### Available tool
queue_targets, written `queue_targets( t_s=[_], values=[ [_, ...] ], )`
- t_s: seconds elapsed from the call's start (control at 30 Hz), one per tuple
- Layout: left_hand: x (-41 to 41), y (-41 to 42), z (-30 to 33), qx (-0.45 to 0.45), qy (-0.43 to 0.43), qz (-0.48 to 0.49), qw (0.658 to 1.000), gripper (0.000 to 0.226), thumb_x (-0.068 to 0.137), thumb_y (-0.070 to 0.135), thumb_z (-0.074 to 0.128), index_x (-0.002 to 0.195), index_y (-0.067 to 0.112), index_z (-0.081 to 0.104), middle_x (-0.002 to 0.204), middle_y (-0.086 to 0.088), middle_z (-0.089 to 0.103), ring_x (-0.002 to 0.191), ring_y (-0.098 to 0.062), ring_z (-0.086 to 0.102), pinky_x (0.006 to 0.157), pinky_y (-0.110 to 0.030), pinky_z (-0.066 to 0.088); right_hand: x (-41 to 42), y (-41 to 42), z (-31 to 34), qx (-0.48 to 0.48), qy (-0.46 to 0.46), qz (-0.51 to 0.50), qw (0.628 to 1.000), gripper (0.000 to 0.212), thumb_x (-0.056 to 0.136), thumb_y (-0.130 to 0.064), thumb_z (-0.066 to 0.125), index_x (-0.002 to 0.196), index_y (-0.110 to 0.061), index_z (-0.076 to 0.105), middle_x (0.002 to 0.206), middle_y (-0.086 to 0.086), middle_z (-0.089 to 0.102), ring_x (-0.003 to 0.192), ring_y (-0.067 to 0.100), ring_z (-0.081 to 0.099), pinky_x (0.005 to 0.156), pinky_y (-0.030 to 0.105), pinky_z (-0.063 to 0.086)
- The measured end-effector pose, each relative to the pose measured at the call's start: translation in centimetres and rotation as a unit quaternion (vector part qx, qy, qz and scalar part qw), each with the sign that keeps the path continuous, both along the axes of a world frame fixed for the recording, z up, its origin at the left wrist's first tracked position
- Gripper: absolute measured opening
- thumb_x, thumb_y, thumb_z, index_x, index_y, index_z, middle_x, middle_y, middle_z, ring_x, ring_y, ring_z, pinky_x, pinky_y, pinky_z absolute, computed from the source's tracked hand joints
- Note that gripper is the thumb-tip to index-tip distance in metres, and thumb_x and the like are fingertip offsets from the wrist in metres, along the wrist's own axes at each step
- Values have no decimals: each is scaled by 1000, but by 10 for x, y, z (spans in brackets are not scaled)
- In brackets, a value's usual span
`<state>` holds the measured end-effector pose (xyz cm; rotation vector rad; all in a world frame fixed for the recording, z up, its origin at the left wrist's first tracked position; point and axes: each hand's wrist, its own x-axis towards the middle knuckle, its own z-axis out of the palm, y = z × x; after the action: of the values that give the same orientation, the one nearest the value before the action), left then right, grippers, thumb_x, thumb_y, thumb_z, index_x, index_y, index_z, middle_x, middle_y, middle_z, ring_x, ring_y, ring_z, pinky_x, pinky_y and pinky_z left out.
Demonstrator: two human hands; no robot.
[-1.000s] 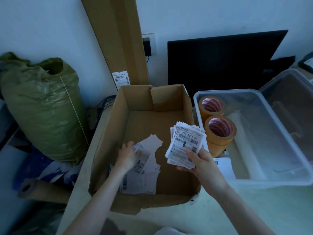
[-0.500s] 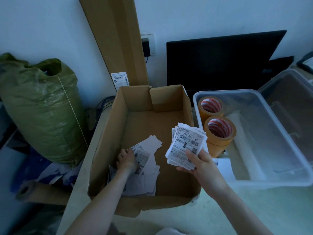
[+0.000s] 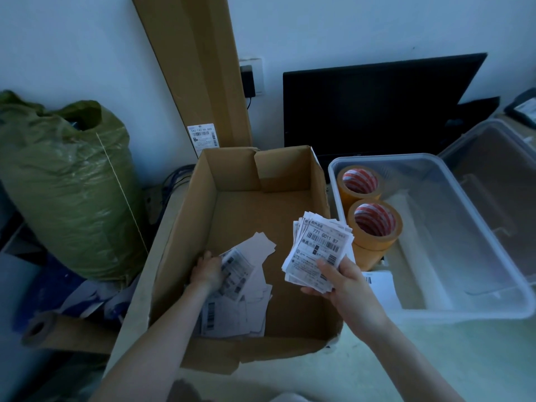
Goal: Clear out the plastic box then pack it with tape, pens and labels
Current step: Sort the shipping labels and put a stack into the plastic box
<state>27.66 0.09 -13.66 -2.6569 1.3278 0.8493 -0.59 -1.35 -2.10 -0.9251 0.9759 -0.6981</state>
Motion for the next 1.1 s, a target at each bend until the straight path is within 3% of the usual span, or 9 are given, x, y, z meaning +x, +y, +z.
queue_targets(
  t_s=[0.17, 0.27, 0.4, 0.47, 0.57, 0.7, 0.9, 1.0, 1.1],
  values=[
    [-1, -6, 1, 23, -9, -45, 999, 33, 94, 18, 50, 126, 22, 55, 133, -9, 39, 120, -30, 43, 107, -45, 32, -1, -1, 0, 3, 5, -1, 1000, 24, 97, -12, 49, 109, -31, 55, 117, -2, 62, 109, 23, 61, 82, 42, 59],
    [-1, -6, 4, 24, 9, -51, 998, 26, 94, 18, 50, 118, 26, 57, 126, -7, 53, 117, -29, 49, 106, -45, 32, 0, -1, -1, 7, 5, -3, 1000, 24, 96, -12, 49, 111, -30, 55, 118, 0, 62, 109, 24, 61, 83, 44, 58],
    [-3, -4, 16, -24, 116, 6, 993, 15, 89, 12, 59, 93, 26, 60, 100, -5, 65, 92, -22, 63, 84, -40, 53, 1, -1, -1, 1, 10, -2, 1000, 24, 96, -11, 49, 109, -31, 55, 118, -1, 62, 111, 25, 60, 84, 44, 58],
    [-4, -6, 25, -65, 154, 45, 985, 14, 87, 9, 63, 88, 21, 56, 98, -6, 63, 84, -19, 62, 74, -35, 54, 1, -1, -1, -4, 12, 0, 1000, 25, 97, -11, 49, 108, -33, 55, 118, -1, 62, 111, 25, 60, 84, 45, 58],
    [-7, -10, 43, -124, 183, 103, 970, 28, 83, 9, 68, 103, 17, 50, 102, -5, 60, 83, -17, 61, 67, -32, 52, 0, -2, -2, -7, 16, -6, 1000, 26, 97, -11, 49, 107, -34, 55, 118, -2, 62, 111, 24, 60, 83, 43, 58],
    [-16, -3, 80, -239, 310, 210, 896, 70, 77, 9, 76, 129, 34, 37, 102, 1, 61, 84, -17, 66, 66, -33, 54, 2, -3, -2, -2, 12, -22, 1000, 27, 98, -11, 47, 105, -35, 55, 117, -1, 62, 111, 25, 60, 81, 41, 59],
    [-51, 16, 124, -317, 445, 230, 805, 60, 79, 8, 73, 129, 30, 47, 104, -1, 70, 86, -15, 72, 69, -33, 59, 14, -6, 3, -18, 35, -24, 999, 26, 100, -15, 44, 110, -39, 49, 119, -2, 60, 109, 22, 60, 82, 39, 58],
    [-72, 23, 131, -339, 440, 205, 806, 55, 82, 13, 71, 129, 30, 49, 105, 2, 70, 91, -15, 71, 78, -39, 59, 20, -5, 6, -1, 21, -1, 1000, 21, 101, -20, 42, 111, -35, 51, 115, 1, 62, 105, 22, 63, 82, 39, 58],
    [-91, 26, 130, -367, 367, 162, 839, 47, 88, 24, 65, 130, 31, 45, 110, 7, 65, 93, -8, 68, 75, -28, 59, 25, -3, 7, -5, 7, 32, 999, 23, 100, -26, 42, 119, -32, 53, 112, 1, 67, 101, 19, 67, 84, 42, 58]
  ],
)
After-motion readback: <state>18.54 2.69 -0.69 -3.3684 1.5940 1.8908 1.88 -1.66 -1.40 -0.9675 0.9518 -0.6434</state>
